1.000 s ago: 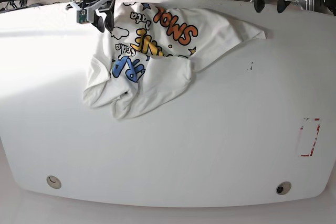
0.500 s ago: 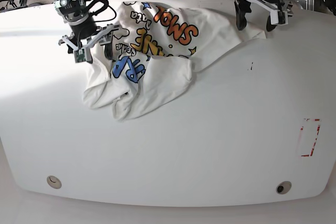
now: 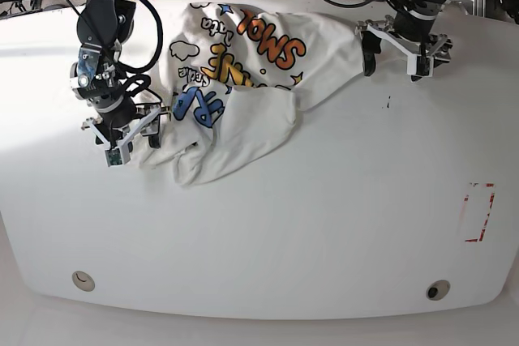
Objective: Fold the T-shirt properly
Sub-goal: 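Lower both grippers and pinch the T-shirt's edges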
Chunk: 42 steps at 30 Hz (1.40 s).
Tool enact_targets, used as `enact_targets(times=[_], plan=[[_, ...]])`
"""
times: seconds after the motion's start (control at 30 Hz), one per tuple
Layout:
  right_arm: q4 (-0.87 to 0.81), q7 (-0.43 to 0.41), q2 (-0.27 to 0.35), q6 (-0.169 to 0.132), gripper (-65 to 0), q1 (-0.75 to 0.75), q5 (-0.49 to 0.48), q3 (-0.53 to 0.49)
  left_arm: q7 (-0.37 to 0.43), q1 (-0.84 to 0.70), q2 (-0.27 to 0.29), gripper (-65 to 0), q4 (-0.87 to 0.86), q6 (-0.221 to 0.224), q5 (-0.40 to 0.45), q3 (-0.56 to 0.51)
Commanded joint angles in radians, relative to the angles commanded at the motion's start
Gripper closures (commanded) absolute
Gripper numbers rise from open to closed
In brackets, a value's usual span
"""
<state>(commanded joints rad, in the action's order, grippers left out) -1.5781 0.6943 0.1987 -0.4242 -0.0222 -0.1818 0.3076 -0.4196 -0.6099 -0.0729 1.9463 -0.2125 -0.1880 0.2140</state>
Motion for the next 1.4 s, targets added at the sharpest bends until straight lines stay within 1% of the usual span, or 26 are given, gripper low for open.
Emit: enact_targets(times=[0.13,0.2,0.37,0.47,0.53,0.63,0.77,0.83,0.9,0.93,1.0,1.07,1.2,1.33,1.4], plan=[[0.130,-0.005,0.029,-0.003,-35.4,-0.078,-0.009,-0.002,-0.011,0.002,0.000,-55.6,-0.002,-0.002,0.000,0.000],[0.180,-0.006,0.031,-0.005,-35.4,-0.109,-0.002,-0.002,-0.011,0.000,-0.002,-55.6,-0.002,-0.002,0.000,0.000],[0.204,-0.008,0.063,-0.005,-35.4,-0.147,-0.009,-0.002,-0.011,-0.002,-0.006,-55.6,-0.021,-0.002,0.000,0.000],[0.222,-0.008,0.066,-0.005,-35.4,-0.181,-0.002,-0.002,-0.011,-0.002,-0.006,-55.6,-0.054,-0.002,0.000,0.000],[0.275,-0.008,0.068,-0.006,-35.4,-0.207,-0.002,-0.002,-0.011,0.000,-0.008,-55.6,-0.072,-0.002,-0.002,0.000],[0.334,-0.008,0.086,-0.006,-35.4,-0.229,-0.012,-0.002,-0.011,-0.009,-0.006,-55.6,-0.072,-0.003,-0.003,0.000],[0.333,-0.005,0.084,-0.009,-35.4,-0.224,-0.012,-0.002,-0.009,-0.041,-0.006,-55.6,-0.072,-0.003,-0.005,0.003],[0.307,0.000,0.084,-0.029,-35.2,-0.210,-0.012,-0.002,-0.009,-0.043,-0.006,-55.6,-0.064,-0.003,-0.005,0.005],[0.258,0.006,0.084,-0.040,-35.2,-0.187,-0.012,-0.002,-0.009,-0.043,-0.006,-55.6,-0.057,-0.003,-0.005,0.006],[0.210,0.029,0.083,-0.043,-35.2,-0.164,-0.012,0.000,-0.009,-0.043,-0.006,-55.6,-0.057,-0.003,-0.005,0.006],[0.144,0.068,0.083,-0.044,-35.2,-0.137,-0.015,0.000,-0.009,-0.040,-0.008,-55.6,-0.060,-0.003,-0.003,0.006],[0.063,0.110,0.068,-0.044,-35.2,-0.095,-0.041,0.000,-0.009,-0.029,-0.008,-55.6,-0.063,-0.003,-0.002,0.006],[-0.110,0.192,0.040,-0.044,-35.2,0.020,-0.109,0.057,-0.009,0.012,-0.008,-55.6,-0.092,-0.003,0.000,0.003],[-0.207,0.210,0.014,-0.044,-35.2,0.124,-0.129,0.058,-0.011,0.038,-0.008,-55.3,-0.117,-0.003,0.000,0.002],[-0.241,0.210,0.012,-0.044,-35.2,0.170,-0.129,0.037,-0.011,0.041,-0.009,-51.9,-0.121,-0.003,0.000,-0.002]])
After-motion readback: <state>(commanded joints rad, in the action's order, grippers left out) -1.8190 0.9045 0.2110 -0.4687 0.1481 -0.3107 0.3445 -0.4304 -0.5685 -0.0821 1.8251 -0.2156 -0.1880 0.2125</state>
